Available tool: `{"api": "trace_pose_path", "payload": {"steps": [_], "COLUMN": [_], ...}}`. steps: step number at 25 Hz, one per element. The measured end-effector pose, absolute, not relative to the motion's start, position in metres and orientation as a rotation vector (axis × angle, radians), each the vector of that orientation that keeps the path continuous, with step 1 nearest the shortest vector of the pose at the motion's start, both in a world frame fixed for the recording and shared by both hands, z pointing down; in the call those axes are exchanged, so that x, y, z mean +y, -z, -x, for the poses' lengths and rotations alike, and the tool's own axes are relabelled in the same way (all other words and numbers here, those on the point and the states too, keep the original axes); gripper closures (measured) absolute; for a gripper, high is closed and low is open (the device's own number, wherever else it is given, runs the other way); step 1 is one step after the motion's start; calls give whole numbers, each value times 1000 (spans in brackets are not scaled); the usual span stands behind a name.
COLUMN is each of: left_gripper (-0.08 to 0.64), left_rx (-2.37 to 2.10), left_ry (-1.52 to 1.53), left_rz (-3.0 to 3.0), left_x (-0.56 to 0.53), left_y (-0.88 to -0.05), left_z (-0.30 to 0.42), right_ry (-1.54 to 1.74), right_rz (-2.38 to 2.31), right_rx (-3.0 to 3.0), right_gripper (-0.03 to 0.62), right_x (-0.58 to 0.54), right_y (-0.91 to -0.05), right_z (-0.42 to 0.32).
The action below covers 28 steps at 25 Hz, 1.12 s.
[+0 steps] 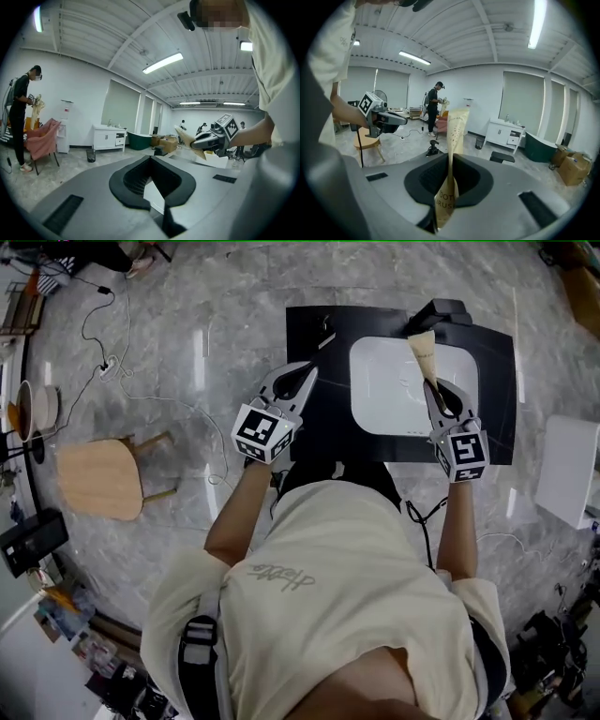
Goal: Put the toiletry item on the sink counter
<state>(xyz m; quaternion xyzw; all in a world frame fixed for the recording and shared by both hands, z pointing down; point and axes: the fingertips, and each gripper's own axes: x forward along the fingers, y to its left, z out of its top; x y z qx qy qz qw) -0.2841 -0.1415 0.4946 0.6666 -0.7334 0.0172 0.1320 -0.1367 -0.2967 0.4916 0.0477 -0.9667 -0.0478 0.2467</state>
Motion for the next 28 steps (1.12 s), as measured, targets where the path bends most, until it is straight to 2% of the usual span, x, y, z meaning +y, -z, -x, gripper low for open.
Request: {"api": "trace_pose_path", "payload": {"steps": [11,28], "left_gripper": [557,557], "left_rx": [-2198,-2227], "left_ry": [-84,-16], "left_rz": [-1725,-1555], "left_x": [-177,-170], "left_y": [-513,-547], "left_z": [296,310], "right_ry": [129,340], "right_rz": [193,529], "right_rx": [-2562,-2283], "right_gripper": [568,568], "right_x": [-349,-339], "right_y": [-562,-653], "right_z": [215,318]}}
